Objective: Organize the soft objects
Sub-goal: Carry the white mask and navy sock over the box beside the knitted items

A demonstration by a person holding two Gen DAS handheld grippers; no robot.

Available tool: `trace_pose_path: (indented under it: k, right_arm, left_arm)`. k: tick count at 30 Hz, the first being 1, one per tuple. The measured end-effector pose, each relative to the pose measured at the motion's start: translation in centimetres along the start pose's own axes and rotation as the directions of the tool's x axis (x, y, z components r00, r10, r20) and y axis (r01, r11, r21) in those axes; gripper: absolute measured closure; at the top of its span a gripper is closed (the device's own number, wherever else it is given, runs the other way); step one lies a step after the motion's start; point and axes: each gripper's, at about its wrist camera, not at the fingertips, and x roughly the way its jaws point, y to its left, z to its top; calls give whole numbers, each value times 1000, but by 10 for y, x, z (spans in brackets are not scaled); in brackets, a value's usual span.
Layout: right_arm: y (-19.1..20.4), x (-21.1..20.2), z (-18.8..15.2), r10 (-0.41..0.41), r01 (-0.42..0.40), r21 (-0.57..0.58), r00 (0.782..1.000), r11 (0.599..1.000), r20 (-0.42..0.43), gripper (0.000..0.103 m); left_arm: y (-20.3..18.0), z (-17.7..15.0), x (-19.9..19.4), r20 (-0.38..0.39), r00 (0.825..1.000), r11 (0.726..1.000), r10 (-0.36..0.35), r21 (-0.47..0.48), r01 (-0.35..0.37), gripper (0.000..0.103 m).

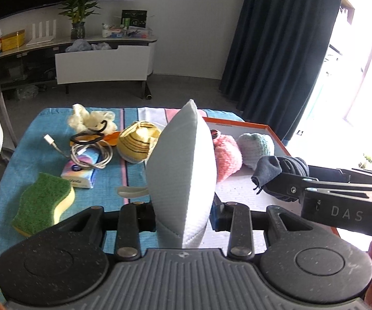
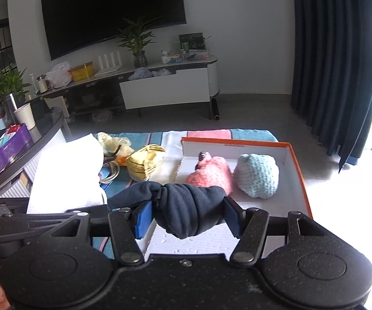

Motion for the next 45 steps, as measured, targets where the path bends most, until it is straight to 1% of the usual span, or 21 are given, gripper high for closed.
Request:
trace_pose_path:
  k: [17,36,45]
  right_arm:
    - [-26,-10,2,-64,62,55,998,997,29,33]
    - [-42,-8,2,-95,92,88,995,992,32,32]
    - [-50,-3,3,-117,113,106,993,988,29,32]
  left_arm:
    - [-25,5,14,-9,999,999,-32,41,33,67]
    - [-46,8,29,-20,998,996,-59,67,61,67]
    - [-55,6,38,-41,997,994,-70,84,73,67]
